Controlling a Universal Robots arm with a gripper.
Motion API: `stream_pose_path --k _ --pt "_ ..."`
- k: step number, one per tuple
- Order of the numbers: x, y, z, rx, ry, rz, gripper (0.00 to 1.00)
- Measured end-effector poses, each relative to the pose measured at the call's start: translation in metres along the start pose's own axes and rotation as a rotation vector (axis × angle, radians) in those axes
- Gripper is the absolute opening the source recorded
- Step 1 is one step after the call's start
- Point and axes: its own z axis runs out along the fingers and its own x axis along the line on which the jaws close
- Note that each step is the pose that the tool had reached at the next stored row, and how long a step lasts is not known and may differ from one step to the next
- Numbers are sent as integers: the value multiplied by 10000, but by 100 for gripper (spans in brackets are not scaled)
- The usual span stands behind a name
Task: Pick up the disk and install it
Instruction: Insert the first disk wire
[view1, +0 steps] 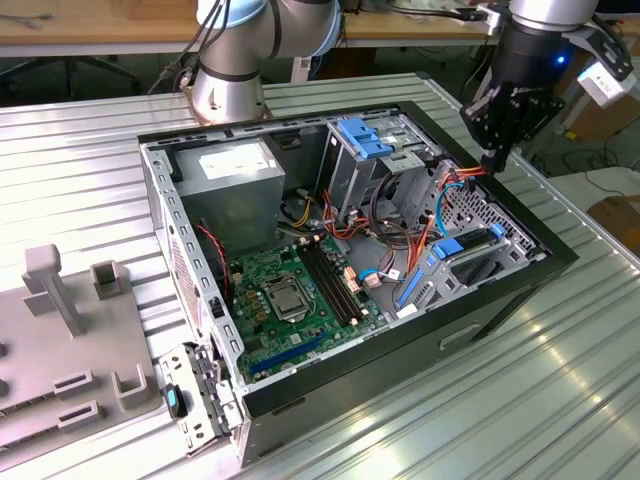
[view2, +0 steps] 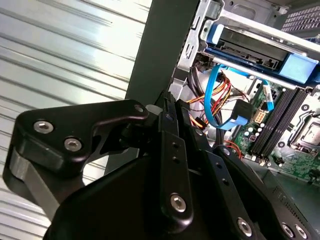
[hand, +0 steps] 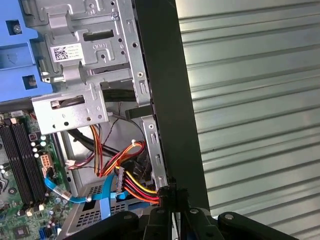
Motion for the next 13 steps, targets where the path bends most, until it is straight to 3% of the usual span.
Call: stream_pose_path --k 3,10,13 --pt "-1 -5 3 103 162 569 16" --pt "-2 -9 2 237 346 1298 16" --pt "-2 -10 2 332 472 1844 16"
